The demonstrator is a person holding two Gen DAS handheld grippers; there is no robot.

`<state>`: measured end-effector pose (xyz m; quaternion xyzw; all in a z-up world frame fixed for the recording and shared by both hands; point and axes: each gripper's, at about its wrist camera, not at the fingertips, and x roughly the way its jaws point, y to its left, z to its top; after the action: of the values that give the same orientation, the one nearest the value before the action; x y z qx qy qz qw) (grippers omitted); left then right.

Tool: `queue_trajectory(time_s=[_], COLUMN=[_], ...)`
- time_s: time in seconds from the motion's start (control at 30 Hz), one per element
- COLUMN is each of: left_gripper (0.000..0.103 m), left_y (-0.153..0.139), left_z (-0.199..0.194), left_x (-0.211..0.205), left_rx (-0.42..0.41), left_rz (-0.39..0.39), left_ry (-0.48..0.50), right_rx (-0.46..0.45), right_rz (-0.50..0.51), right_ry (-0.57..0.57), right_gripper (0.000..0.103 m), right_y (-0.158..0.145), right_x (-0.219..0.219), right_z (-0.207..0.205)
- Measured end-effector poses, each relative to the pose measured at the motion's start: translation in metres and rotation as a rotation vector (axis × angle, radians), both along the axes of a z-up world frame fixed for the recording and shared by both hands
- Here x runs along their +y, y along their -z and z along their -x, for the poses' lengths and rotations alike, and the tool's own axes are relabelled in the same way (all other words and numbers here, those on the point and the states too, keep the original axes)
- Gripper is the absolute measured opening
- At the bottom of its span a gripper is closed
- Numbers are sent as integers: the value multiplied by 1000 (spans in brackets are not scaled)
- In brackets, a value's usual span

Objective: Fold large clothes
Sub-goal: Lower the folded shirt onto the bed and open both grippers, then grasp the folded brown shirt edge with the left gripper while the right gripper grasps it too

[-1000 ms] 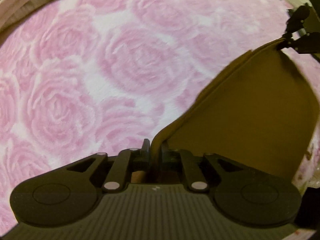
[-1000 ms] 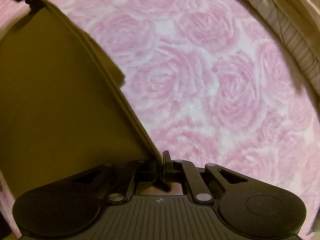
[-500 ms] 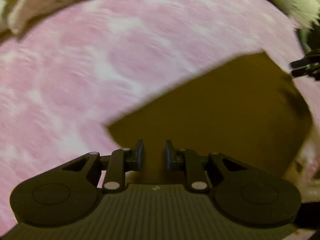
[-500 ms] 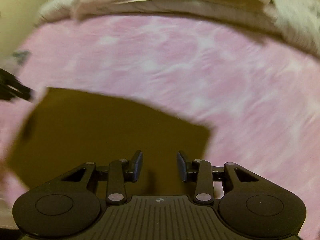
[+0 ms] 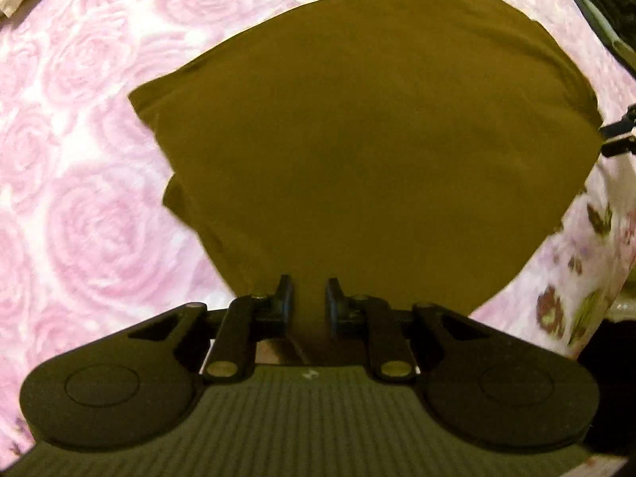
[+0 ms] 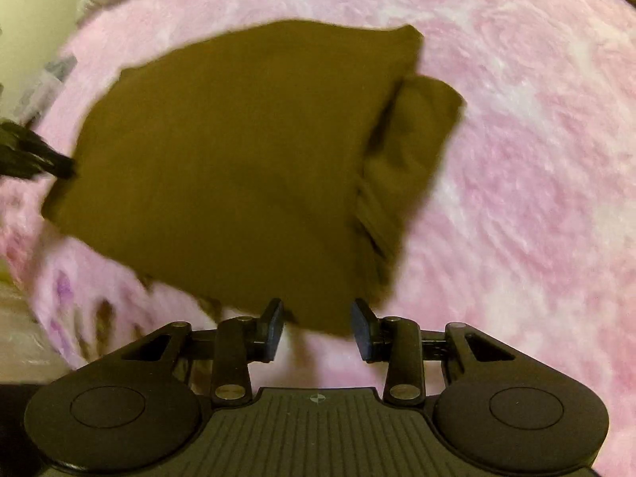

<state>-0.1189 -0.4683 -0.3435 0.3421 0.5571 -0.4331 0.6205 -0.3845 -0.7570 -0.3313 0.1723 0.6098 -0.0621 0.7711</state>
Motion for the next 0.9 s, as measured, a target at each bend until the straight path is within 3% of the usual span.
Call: queue_trajectory(time_s=[0.13, 0.33, 0.5, 0.6, 0.7, 0.9], left_gripper=[15, 15, 18, 19, 30, 57], left_y=[-17, -30, -31, -27, -24, -14], left_z=[-2, -17, -43, -56, -63, -60], left_x=[6, 15, 36, 51, 62, 86], left_rx=[-30, -50, -68, -102, -192, -294], left_rz=[8, 49, 126, 171, 204, 302], left_ry=[28, 110, 247, 410, 642, 1019], right_rx=[-13, -77, -110, -137, -158, -172], right_rz=[29, 110, 204, 246, 263, 363], right_ry=[125, 208, 244, 239, 130, -256], right_gripper=[35, 36, 45, 52, 56, 57], right_y=[-17, -52, -71, -74, -57, -13], right_x=[3, 35, 109, 174, 247, 381], right_z=[11, 4, -30, -61, -102, -165])
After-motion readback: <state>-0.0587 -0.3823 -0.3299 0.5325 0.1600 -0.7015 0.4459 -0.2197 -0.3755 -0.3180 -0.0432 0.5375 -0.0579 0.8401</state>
